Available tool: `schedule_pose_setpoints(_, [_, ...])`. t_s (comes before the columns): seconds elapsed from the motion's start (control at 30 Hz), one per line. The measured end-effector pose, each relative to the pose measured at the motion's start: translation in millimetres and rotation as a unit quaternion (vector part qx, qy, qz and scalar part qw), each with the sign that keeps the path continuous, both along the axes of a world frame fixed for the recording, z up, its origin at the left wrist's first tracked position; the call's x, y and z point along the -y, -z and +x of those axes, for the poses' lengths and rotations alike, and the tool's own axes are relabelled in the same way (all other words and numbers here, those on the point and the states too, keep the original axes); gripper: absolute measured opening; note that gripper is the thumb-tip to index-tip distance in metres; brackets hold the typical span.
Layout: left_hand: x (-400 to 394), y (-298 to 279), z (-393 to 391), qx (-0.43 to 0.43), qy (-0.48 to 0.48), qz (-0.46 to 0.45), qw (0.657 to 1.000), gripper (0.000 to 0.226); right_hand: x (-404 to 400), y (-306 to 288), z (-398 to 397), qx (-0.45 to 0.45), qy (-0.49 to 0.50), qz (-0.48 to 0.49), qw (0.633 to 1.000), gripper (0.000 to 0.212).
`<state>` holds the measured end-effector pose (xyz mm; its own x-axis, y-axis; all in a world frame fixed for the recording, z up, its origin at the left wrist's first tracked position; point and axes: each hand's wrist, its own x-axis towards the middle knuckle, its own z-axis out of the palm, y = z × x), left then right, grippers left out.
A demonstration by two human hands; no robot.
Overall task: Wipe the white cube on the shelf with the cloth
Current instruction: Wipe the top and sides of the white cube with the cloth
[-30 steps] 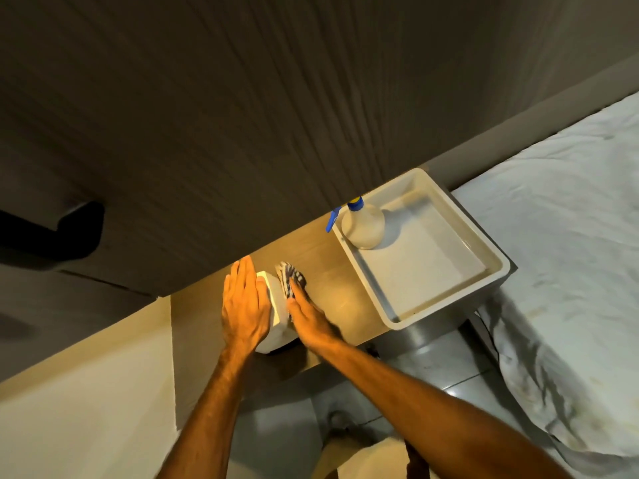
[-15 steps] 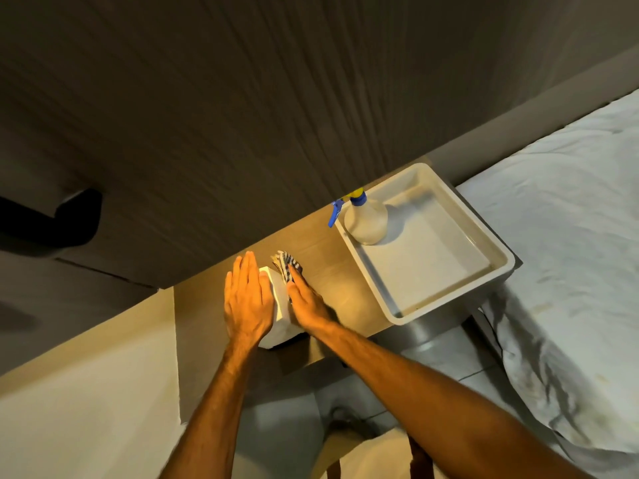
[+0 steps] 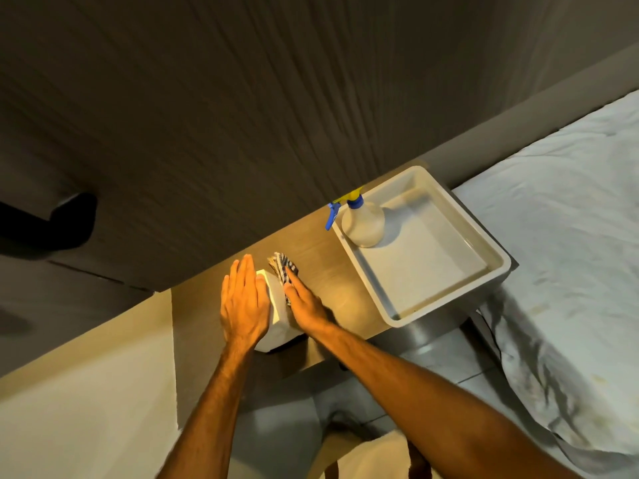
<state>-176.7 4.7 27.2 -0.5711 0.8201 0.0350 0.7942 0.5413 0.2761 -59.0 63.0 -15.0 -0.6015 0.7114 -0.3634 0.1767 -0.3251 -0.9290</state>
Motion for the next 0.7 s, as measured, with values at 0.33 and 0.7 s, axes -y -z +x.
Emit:
schedule_pose_setpoints(0.33, [7, 7, -5, 0.017, 0.032, 0.013, 0.999, 0.082, 5, -13, -7, -0.056, 0.007, 0.008, 0.998, 0.040])
schedule_pose_setpoints(0.7, [1, 4, -1, -0.013, -0.002, 0.009, 1.000, 0.066, 41, 1, 23, -0.036, -0.013, -0.045, 0.998, 0.046])
